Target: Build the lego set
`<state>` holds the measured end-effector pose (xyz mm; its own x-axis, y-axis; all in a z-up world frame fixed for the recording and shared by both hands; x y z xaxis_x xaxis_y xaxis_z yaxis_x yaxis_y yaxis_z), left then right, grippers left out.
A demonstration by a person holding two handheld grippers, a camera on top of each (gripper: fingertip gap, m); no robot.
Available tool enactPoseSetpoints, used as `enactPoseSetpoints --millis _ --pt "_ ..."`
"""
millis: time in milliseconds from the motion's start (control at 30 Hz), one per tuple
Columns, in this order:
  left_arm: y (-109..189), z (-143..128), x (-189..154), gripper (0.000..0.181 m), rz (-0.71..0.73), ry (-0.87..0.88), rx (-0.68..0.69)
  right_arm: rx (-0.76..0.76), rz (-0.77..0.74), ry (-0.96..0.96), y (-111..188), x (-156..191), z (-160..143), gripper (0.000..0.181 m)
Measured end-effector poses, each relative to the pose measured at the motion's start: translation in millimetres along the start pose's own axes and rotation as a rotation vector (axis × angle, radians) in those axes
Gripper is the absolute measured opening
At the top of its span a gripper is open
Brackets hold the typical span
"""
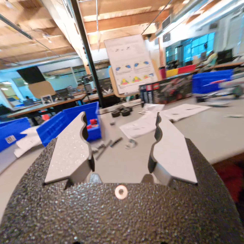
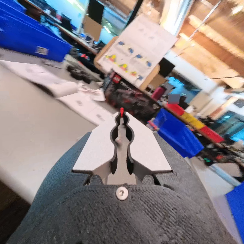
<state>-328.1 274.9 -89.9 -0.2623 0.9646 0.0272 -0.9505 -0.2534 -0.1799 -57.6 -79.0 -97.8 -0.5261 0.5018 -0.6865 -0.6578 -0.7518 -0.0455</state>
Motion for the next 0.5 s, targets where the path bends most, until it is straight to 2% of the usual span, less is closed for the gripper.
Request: enactPoseSetpoints --millis 100,167,200,267,433,500 --pt "-85 -21 44 0.104 0.066 0.0 0.061 0.1 -0.098 0.118 -71 -21 -39 0.002" --pt "-117 -39 59 0.09 0.071 -0.066 0.084 0.152 -0.095 0.161 -94 -17 -66 0.002" --pt "-126 -46 65 0.088 0.095 -0.113 0.063 0.177 -0.069 0.22 -98 -15 -70 0.003" --pt "-136 -57 67 0.087 0.099 -0.169 0.081 0.151 -0.117 0.269 -94 -14 -62 0.002" --pt "-131 -60 73 0.089 0.191 -0.177 0.117 0.279 -0.039 0.281 -93 1 -76 0.003" --pt "-131 -60 75 0.08 0.188 -0.169 0.121 0.326 -0.016 0.291 -93 4 -83 0.003"
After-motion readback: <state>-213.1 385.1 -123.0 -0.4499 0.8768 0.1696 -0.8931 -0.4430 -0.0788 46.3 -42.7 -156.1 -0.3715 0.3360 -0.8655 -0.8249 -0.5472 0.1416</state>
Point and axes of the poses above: each gripper's, where its closed fingertips meet, y back along the fingers, z out of its top, x = y × z across the jaws, the point moved 6 cm from there along y, back along the fingers, and after that the axes turned 11 degrees about y, right-handed, at the moved point
